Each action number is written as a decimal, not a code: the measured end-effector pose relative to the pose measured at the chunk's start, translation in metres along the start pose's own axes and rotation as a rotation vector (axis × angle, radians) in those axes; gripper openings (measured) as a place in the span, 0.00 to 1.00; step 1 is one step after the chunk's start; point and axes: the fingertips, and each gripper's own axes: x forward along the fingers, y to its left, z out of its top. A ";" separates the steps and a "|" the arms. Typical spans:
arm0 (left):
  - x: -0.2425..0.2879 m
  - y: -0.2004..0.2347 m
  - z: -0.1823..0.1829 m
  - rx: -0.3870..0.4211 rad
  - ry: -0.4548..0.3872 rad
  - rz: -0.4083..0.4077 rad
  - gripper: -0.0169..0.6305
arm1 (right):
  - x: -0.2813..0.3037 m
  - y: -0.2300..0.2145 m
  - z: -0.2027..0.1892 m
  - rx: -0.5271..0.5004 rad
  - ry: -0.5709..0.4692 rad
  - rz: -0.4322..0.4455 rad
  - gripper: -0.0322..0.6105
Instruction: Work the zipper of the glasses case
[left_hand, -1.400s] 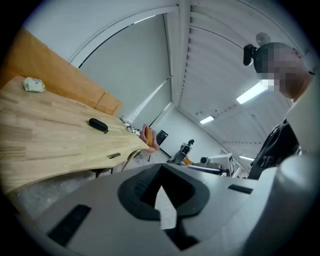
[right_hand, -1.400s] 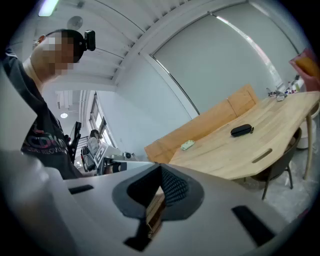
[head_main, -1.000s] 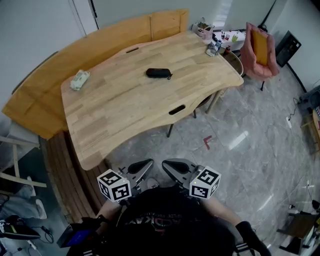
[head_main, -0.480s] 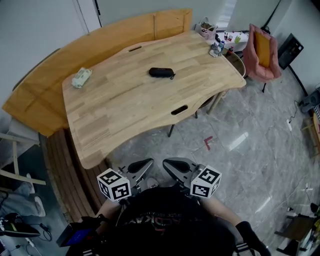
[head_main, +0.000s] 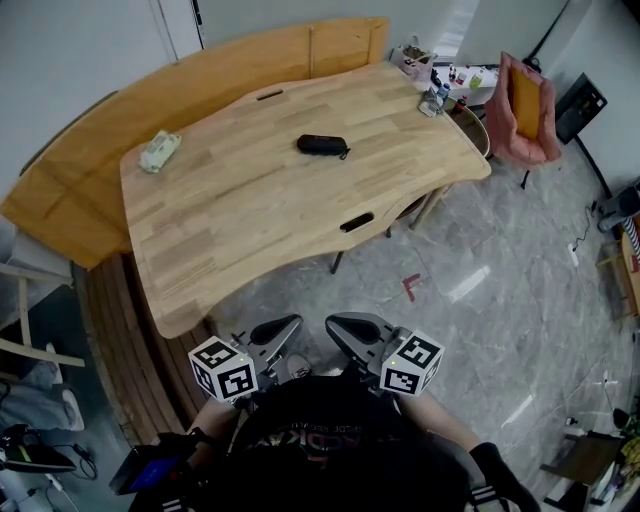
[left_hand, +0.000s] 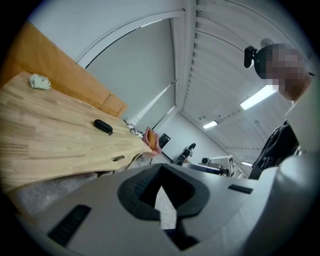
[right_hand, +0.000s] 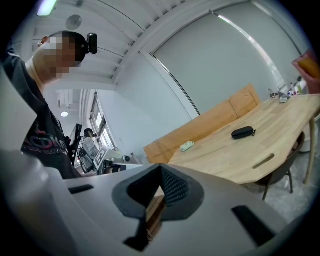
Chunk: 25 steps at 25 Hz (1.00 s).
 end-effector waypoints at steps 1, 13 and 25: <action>0.003 0.000 0.000 -0.005 -0.001 0.002 0.04 | -0.001 -0.002 0.001 -0.001 0.002 0.001 0.07; 0.066 0.003 0.022 -0.017 -0.029 0.070 0.04 | -0.023 -0.057 0.042 -0.010 0.012 0.077 0.07; 0.152 0.003 0.036 -0.010 -0.063 0.153 0.04 | -0.058 -0.134 0.075 -0.008 0.048 0.156 0.07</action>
